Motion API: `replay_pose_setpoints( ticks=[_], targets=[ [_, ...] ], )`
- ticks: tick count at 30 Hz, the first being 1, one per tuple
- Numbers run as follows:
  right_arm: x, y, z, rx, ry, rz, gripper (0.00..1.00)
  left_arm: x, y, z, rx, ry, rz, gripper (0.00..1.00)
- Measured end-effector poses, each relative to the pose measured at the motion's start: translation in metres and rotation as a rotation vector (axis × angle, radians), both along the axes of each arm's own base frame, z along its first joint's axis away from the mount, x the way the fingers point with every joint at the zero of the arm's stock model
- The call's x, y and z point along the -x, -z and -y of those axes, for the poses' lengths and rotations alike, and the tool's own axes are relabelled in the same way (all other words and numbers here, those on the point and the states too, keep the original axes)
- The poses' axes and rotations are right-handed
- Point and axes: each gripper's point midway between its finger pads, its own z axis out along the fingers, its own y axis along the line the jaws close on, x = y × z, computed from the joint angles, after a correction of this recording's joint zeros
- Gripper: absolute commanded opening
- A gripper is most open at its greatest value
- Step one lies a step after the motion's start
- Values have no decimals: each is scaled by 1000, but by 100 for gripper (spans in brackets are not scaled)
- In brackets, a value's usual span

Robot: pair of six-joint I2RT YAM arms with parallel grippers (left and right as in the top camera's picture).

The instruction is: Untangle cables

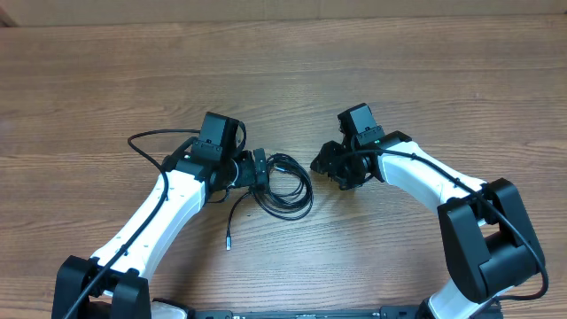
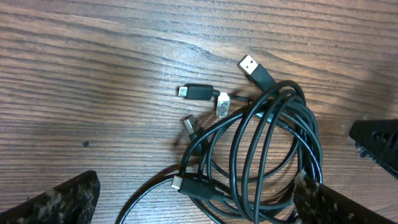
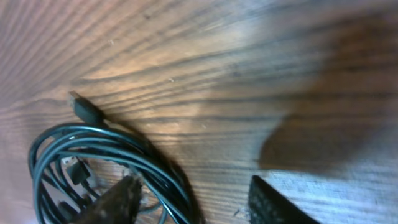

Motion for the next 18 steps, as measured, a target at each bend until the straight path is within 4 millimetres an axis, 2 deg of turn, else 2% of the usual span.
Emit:
replay_pose_setpoints(
  ticks=[15, 18],
  targets=[
    [31, 6, 4, 12, -14, -137, 44, 0, 0, 0, 0, 0, 0, 99],
    [34, 5, 1, 9, -28, -140, 40, 0, 0, 0, 0, 0, 0, 99]
  ],
)
